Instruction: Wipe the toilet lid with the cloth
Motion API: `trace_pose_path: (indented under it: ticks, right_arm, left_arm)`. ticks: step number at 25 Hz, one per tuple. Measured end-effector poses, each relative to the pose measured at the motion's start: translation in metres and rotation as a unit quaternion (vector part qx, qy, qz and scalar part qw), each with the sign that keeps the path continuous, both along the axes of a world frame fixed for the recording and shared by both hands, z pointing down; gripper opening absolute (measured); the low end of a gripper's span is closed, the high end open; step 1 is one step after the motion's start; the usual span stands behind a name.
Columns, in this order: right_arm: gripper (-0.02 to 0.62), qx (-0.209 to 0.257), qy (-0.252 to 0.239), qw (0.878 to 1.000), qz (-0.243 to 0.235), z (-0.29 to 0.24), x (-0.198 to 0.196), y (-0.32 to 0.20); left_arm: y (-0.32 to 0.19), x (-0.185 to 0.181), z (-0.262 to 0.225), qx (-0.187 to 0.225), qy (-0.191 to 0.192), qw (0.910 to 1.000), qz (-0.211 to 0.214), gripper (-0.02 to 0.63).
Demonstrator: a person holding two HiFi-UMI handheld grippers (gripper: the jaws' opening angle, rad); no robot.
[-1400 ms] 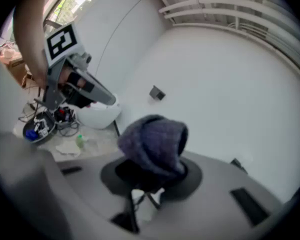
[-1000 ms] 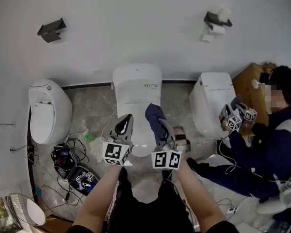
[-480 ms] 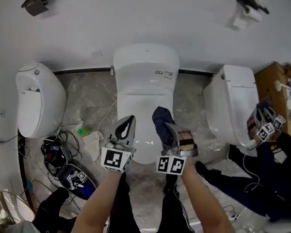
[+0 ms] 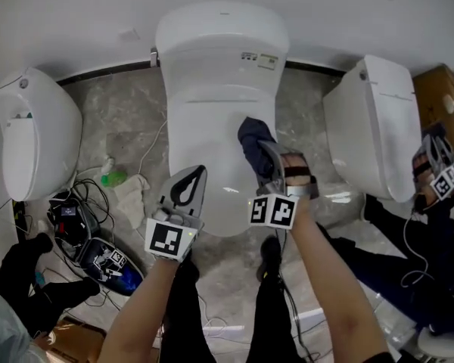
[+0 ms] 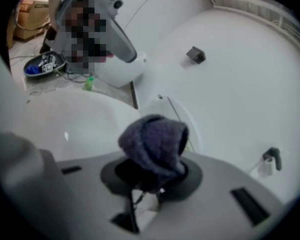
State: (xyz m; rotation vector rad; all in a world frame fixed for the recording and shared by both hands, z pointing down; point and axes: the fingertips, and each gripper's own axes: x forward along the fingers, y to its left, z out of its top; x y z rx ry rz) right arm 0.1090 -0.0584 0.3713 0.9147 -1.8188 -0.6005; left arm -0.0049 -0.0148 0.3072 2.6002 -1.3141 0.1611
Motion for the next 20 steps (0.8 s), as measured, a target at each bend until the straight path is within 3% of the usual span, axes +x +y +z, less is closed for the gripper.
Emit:
trace_pose_path:
  ticks: [9, 15, 20]
  right_arm:
    - [0.094, 0.006, 0.038, 0.999, 0.021, 0.05, 0.029, -0.055]
    - [0.095, 0.025, 0.024, 0.999, 0.013, 0.061, 0.019, -0.059]
    - [0.095, 0.016, 0.032, 0.999, 0.01, 0.077, 0.03, -0.061]
  left_arm:
    - [-0.01, -0.01, 0.021, 0.02, -0.022, 0.9995, -0.005, 0.009]
    - [-0.03, -0.02, 0.047, 0.032, -0.036, 0.9984, -0.03, 0.009]
    - [-0.013, -0.016, 0.062, 0.014, -0.014, 0.9991, -0.038, 0.009]
